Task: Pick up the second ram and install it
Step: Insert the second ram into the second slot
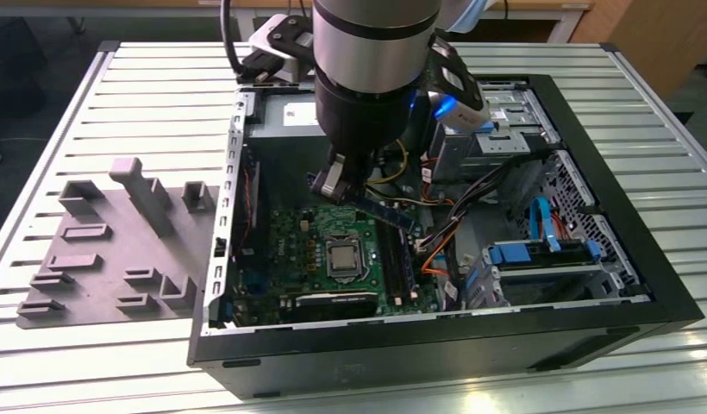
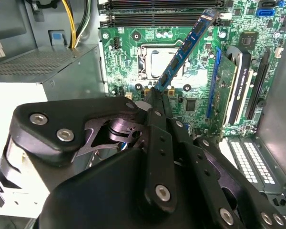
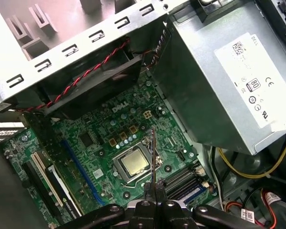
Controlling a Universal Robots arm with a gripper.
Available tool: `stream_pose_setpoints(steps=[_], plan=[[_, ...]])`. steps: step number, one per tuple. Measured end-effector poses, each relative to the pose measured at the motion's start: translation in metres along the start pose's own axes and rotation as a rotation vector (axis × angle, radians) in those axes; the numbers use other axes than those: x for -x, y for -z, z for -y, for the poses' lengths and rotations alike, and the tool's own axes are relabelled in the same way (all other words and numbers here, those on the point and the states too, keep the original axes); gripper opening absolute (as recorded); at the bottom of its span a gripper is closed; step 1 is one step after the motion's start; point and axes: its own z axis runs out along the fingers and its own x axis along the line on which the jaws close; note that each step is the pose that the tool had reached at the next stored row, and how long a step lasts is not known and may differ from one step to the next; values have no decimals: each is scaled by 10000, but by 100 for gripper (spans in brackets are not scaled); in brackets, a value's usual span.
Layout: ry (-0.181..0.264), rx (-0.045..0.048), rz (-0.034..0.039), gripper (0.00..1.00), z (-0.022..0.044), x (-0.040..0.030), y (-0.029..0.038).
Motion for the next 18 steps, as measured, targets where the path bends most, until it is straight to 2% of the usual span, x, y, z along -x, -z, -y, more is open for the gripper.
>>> stream_pose_setpoints(steps=[8,18], plan=[[-257,-23,17,11,0,0,0],[-790,-72,53,11,0,0,-3]])
